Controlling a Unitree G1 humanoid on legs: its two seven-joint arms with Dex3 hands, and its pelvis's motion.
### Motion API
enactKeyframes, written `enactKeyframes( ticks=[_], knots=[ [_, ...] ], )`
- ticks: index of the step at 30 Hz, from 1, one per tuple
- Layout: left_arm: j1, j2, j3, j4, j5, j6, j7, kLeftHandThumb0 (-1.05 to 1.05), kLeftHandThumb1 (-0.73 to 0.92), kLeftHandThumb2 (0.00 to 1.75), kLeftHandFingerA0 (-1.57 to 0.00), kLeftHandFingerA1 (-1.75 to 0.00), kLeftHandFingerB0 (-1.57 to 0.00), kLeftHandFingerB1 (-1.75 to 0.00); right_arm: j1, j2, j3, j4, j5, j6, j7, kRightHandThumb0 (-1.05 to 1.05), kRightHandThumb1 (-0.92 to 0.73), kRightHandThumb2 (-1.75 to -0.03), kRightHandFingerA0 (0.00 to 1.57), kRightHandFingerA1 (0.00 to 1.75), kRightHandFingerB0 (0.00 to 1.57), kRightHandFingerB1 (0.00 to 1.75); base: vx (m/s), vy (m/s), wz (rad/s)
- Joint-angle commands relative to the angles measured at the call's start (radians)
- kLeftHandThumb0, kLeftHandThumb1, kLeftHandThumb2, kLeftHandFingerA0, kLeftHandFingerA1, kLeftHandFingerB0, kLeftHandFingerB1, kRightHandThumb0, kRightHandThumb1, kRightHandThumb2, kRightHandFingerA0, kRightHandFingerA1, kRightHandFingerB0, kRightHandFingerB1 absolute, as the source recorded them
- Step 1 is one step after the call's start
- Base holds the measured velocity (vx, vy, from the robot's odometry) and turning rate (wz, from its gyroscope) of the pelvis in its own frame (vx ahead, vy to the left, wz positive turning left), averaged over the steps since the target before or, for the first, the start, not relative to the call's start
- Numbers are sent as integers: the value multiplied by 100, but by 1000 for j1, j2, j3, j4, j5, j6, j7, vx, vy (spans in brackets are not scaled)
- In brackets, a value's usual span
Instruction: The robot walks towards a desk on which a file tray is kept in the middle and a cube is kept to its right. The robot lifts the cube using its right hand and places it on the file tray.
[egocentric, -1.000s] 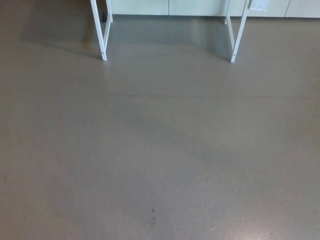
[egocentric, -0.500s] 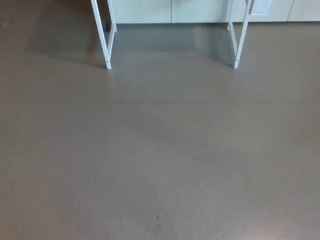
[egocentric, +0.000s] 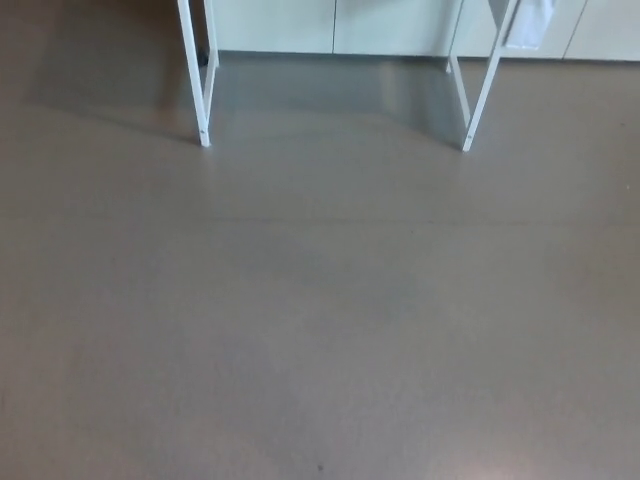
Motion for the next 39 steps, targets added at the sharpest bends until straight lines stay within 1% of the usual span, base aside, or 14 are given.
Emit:
enactKeyframes(
  ticks=[1,5,6,14,15,16,25,26,27,28,30,33,34,39],
  knots=[
    [-7,1,3,5,-18,17,-17,-70,62,97,-1,-40,0,-22,-3,-30,-12,1,7,-15,33,-76,-54,-91,23,48,2,19,245,8,7],
    [32,1,9,-66,-25,42,-22,-69,60,93,-2,-41,-1,-24,-30,-24,-2,47,-7,-27,15,-74,-66,-60,40,40,5,22,229,-58,12],
    [23,1,8,-36,-19,36,-12,-70,59,92,-2,-39,-7,-24,-22,-24,-11,36,5,-29,30,-82,-57,-91,30,49,6,18,182,-154,8],
    [-36,11,8,51,-34,32,-61,-73,60,93,-4,-32,-7,-22,-40,-48,28,11,-26,45,76,-78,-73,-64,22,33,7,24,341,-211,10],
    [-31,11,7,46,-35,22,-66,-76,61,92,-6,-33,-7,-21,-43,-48,26,10,-20,52,86,-84,-60,-95,22,48,3,24,257,-113,-1],
    [-20,11,8,36,-38,7,-73,-69,61,96,-2,-34,-1,-24,-45,-47,22,7,-14,58,92,-77,-70,-63,25,35,8,24,303,-55,-3],
    [8,10,5,-10,-34,31,-57,-77,62,94,0,-21,0,-9,-17,-45,2,-31,-7,57,87,-73,-70,-61,22,34,6,26,347,123,-4],
    [9,11,4,-13,-34,33,-59,-78,63,94,-1,-22,0,-9,-17,-47,0,-31,-2,58,107,-77,-56,-92,20,48,2,25,403,216,-80],
    [7,11,3,-10,-34,33,-58,-76,62,95,-1,-24,0,-11,-16,-48,5,-34,-10,63,99,-77,-71,-62,30,35,6,26,397,221,-35],
    [-2,11,1,12,-31,22,-54,-76,63,94,-1,-26,0,-11,-20,-51,13,-33,-18,78,102,-81,-59,-95,25,48,0,23,366,166,11],
    [2,16,-17,17,-9,4,-40,-70,78,64,-7,-28,0,-8,-20,-49,0,-48,-1,76,113,-74,-71,-63,22,32,6,23,312,155,2],
    [1,13,-10,-7,-32,44,-47,-76,62,94,-3,-29,0,-12,-13,-31,-50,-48,50,28,119,-75,-57,-89,34,49,6,27,294,98,9],
    [15,17,-14,-19,-28,34,-54,-70,77,63,-7,-29,0,-8,-12,-26,-58,-46,57,28,128,-73,-56,-88,36,49,6,28,318,57,13],
    [37,13,-14,-64,-30,46,-47,-77,62,94,-7,-25,0,-10,-17,-39,-19,-37,-7,52,102,-78,-71,-63,20,33,6,23,335,-58,12]
  ],
)
